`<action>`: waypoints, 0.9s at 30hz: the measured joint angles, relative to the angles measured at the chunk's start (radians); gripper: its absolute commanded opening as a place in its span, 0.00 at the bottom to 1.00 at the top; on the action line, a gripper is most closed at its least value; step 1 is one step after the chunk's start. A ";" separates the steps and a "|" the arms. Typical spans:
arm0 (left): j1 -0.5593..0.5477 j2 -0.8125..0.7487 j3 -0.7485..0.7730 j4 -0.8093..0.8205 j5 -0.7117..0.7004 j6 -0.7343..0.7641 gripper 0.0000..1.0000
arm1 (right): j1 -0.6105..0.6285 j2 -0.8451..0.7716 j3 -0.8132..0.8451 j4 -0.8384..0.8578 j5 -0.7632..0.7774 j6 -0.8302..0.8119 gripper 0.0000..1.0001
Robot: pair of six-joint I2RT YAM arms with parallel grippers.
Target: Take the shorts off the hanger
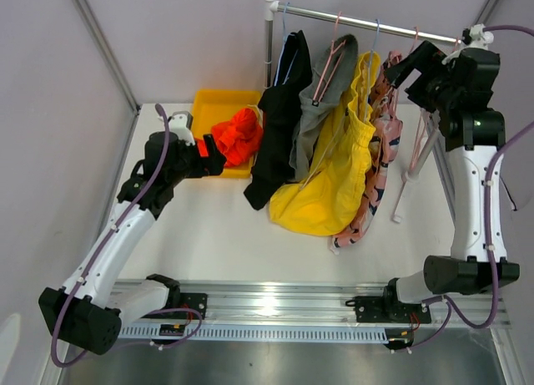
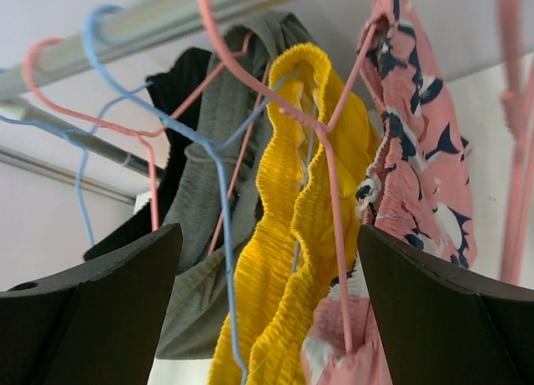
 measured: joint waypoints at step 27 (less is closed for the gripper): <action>0.000 -0.023 -0.011 0.022 0.026 -0.001 0.99 | 0.015 0.037 -0.199 0.142 -0.014 0.032 0.00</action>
